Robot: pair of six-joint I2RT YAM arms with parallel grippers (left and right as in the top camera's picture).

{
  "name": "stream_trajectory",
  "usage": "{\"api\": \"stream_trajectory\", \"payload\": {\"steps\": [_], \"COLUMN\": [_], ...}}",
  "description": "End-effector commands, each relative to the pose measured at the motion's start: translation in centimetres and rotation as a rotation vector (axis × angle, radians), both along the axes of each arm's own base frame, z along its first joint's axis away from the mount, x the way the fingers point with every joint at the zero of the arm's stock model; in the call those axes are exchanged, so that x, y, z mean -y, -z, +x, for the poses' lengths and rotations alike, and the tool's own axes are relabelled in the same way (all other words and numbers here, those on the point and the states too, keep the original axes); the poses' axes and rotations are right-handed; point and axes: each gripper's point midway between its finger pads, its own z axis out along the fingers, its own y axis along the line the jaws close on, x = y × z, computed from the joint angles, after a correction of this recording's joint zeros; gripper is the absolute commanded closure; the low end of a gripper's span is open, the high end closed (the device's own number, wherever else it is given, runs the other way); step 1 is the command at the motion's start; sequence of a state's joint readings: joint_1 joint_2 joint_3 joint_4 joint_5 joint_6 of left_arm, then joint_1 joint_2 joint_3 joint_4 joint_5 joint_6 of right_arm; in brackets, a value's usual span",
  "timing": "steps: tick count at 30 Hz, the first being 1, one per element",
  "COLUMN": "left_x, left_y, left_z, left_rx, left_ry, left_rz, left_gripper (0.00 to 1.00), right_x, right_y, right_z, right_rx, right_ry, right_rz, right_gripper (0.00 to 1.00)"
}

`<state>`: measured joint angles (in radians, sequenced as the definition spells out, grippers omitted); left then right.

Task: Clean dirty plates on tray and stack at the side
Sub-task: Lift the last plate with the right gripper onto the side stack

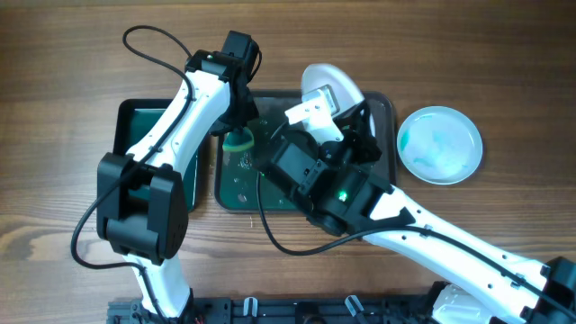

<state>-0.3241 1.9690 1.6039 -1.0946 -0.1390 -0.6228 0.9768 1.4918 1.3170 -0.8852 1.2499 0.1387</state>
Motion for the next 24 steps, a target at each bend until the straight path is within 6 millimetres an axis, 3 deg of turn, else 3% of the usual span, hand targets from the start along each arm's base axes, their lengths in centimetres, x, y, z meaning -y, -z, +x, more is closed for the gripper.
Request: {"api": "stream_trajectory", "payload": {"steps": [1, 3, 5, 7, 9, 11, 14, 16, 22, 24], "left_x": [0.3, 0.5, 0.6, 0.6, 0.6, 0.6, 0.6, 0.6, 0.8, 1.1], "left_y": [-1.1, -1.1, -1.1, -1.1, -1.1, -1.0, -0.7, -0.6, -0.5, -1.5], "left_z": [0.5, 0.4, 0.4, 0.4, 0.4, 0.4, 0.3, 0.3, 0.1, -0.1], "left_rx": [0.030, 0.026, 0.025, 0.025, 0.024, 0.022, 0.014, 0.012, -0.004, -0.018], "left_ry": [0.016, 0.018, 0.018, 0.018, 0.018, 0.018, 0.019, 0.019, 0.075, 0.150], "left_rz": [-0.018, -0.032, -0.034, -0.034, -0.034, -0.033, -0.030, -0.030, -0.036, -0.074], "left_gripper": [0.96, 0.96, 0.96, 0.96, 0.96, 0.96, 0.96, 0.96, 0.96, 0.96], "right_x": [-1.3, -1.1, 0.4, 3.4, 9.1, 15.2, 26.3, 29.6, 29.9, 29.0], "right_y": [5.9, 9.0, 10.0, 10.4, 10.4, 10.7, 11.9, 13.5, 18.5, 20.1], "right_z": [-0.9, -0.8, 0.4, 1.6, 3.0, 3.3, 1.1, -0.5, -2.2, -2.0], "right_rx": [-0.291, -0.502, -0.603, -0.673, -0.658, -0.590, -0.428, -0.387, -0.397, -0.399], "right_ry": [-0.016, 0.024, 0.068, 0.121, 0.232, 0.379, 0.722, 0.838, 0.907, 0.881], "right_rz": [0.402, 0.640, 0.814, 0.983, 1.138, 1.184, 1.130, 1.130, 1.152, 1.200], "right_gripper": [0.96, 0.96, 0.96, 0.96, 0.96, 0.96, 0.96, 0.96, 0.95, 0.81]}}
